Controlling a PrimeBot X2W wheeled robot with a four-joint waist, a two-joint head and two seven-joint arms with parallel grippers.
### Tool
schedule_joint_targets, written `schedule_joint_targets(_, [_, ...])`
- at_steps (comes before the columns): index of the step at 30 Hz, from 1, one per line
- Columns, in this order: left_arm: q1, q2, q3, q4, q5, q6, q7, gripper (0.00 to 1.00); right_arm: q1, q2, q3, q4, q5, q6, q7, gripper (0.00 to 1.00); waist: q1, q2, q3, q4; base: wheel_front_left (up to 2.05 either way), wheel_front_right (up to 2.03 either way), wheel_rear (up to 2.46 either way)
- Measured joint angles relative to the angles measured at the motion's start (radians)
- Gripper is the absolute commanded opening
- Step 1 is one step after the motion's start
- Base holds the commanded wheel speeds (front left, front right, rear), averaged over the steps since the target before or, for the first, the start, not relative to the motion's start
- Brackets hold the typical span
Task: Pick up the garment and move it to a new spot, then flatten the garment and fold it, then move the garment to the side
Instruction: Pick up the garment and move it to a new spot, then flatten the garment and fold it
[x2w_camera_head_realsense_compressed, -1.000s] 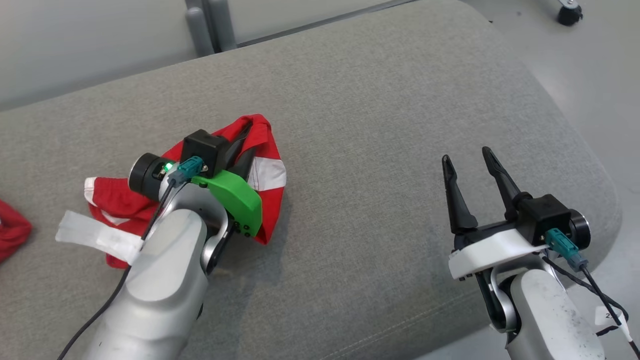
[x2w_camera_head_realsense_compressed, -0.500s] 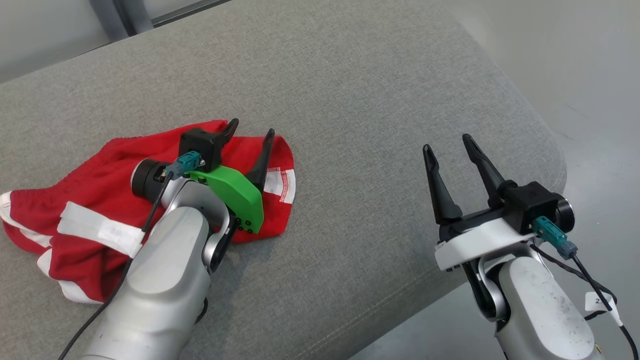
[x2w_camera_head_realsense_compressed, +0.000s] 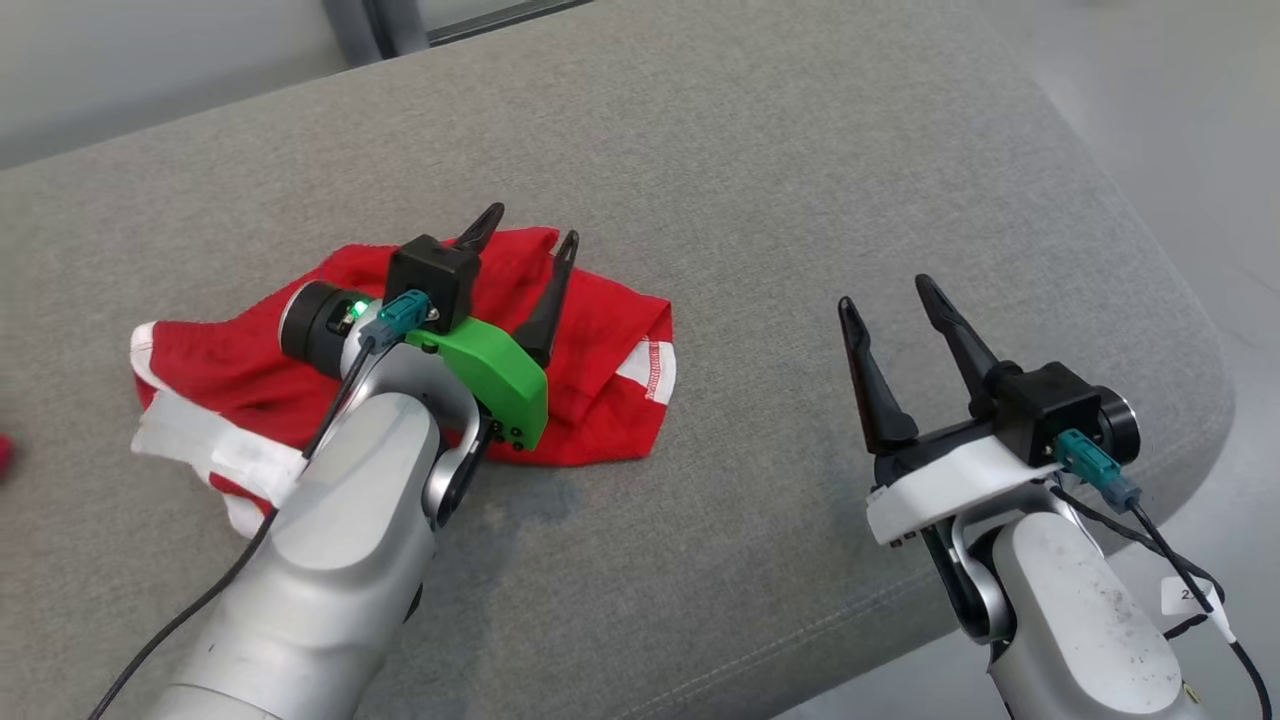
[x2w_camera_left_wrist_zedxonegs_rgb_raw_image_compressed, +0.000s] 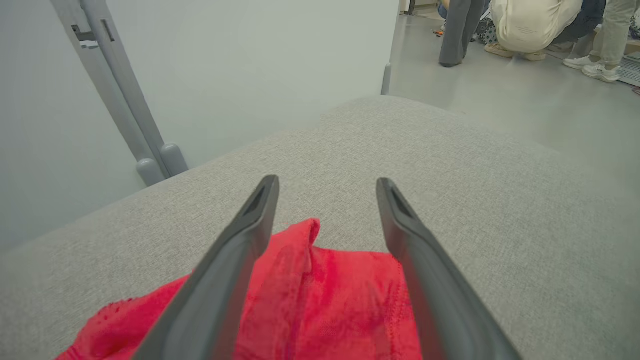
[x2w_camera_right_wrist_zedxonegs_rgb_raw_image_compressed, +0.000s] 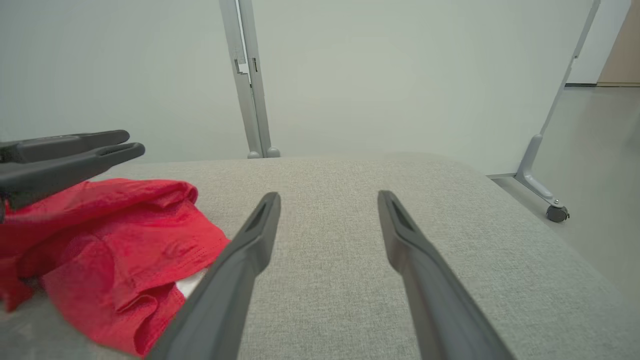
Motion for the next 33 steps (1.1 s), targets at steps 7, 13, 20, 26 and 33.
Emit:
schedule_joint_targets(7, [0.018, 0.000, 0.040, 0.008, 0.003, 0.049, -0.025, 1.00, 0.000, -0.001, 0.029, 0.038, -0.009, 0.034, 0.000, 1.00, 0.0000, 0.0000, -0.046, 0.104, 0.00, 0.00, 0.00])
schedule_joint_targets(13, [0.101, -0.001, 0.069, 0.009, 0.007, 0.085, -0.041, 1.00, 0.002, -0.003, 0.054, 0.074, -0.012, 0.053, 0.000, 1.00, 0.0000, 0.0000, -0.085, 0.185, 0.00, 0.00, 0.00])
schedule_joint_targets(20, [0.160, 0.007, 0.107, 0.021, -0.017, 0.097, -0.041, 1.00, 0.007, -0.006, 0.074, 0.088, -0.012, 0.060, 0.000, 1.00, 0.0000, 0.0000, -0.122, 0.285, 0.00, 0.00, 0.00])
schedule_joint_targets(26, [0.164, 0.106, 0.155, 0.054, -0.024, 0.106, -0.042, 1.00, 0.007, -0.003, 0.125, 0.105, -0.012, 0.072, 0.000, 1.00, 0.0000, 0.0000, -0.143, 0.333, 0.00, 0.00, 0.00])
schedule_joint_targets(33, [0.148, 0.138, 0.156, 0.089, -0.042, 0.093, 0.005, 1.00, 0.007, -0.004, 0.135, 0.109, -0.012, 0.072, 0.000, 1.00, 0.0000, 0.0000, -0.134, 0.300, 0.00, 0.00, 0.00])
